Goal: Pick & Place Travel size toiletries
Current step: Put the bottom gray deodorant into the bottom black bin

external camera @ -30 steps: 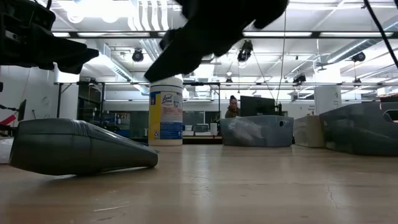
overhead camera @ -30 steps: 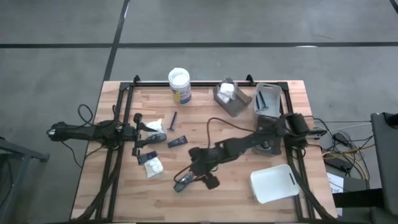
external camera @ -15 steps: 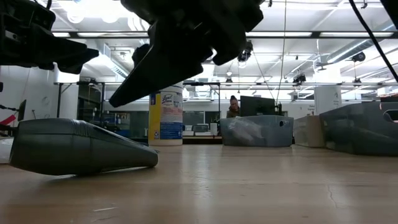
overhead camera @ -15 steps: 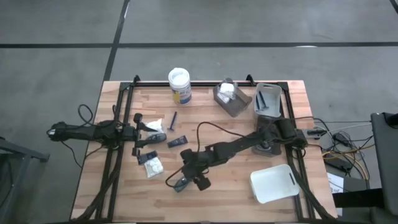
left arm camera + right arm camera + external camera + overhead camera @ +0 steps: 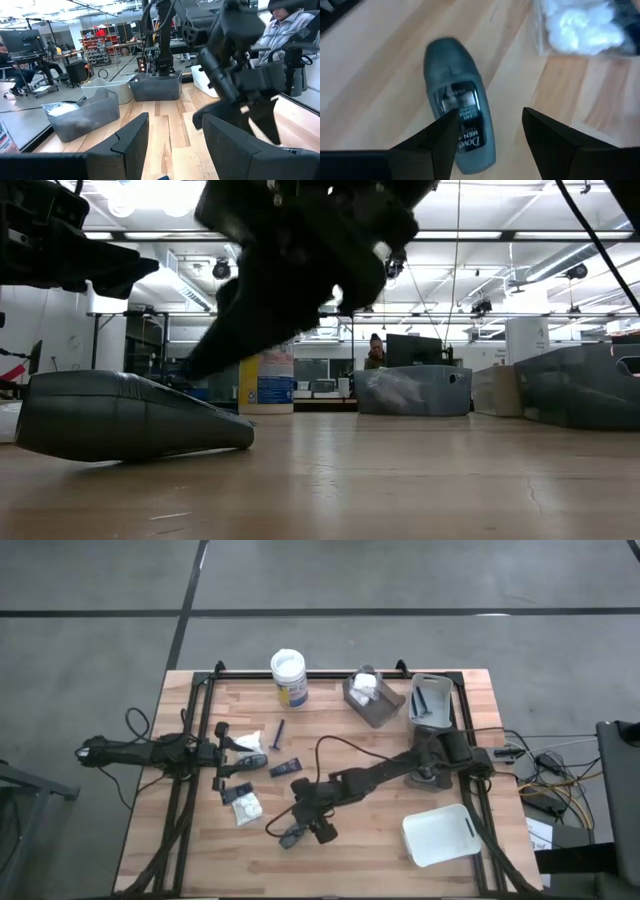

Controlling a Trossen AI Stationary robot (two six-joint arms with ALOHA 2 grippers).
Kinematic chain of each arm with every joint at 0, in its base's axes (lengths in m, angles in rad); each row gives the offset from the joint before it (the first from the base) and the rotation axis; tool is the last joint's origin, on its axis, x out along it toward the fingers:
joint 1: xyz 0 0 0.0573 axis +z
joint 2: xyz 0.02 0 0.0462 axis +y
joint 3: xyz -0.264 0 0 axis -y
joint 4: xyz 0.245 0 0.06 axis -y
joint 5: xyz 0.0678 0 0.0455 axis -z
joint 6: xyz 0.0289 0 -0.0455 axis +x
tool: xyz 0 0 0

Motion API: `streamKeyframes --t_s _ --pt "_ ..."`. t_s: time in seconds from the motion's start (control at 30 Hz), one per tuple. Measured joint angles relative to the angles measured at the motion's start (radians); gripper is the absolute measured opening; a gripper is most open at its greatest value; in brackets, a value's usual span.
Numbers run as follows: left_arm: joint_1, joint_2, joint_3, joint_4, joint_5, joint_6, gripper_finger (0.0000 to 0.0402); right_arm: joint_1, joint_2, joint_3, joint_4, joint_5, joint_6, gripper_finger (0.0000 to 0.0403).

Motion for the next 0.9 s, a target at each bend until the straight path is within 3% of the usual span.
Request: streamKeyframes --t_s 0.2,0.63,0.9 --pt "0.0 0.0 -0.001 0.001 0.0 0.0 0.0193 0.0 0.037 -0.001 0.041 -0.003 0.015 0.0217" --pt "0.0 0.0 -0.001 0.0 0.0 0.0 0.0193 0.002 0.044 -0.001 0.07 -0.001 -0.106 0.029" --pt "0.0 0.0 -0.001 0.0 0.0 0.0 0.0193 0.002 0.044 -0.001 0.078 -0.003 -0.097 0.031"
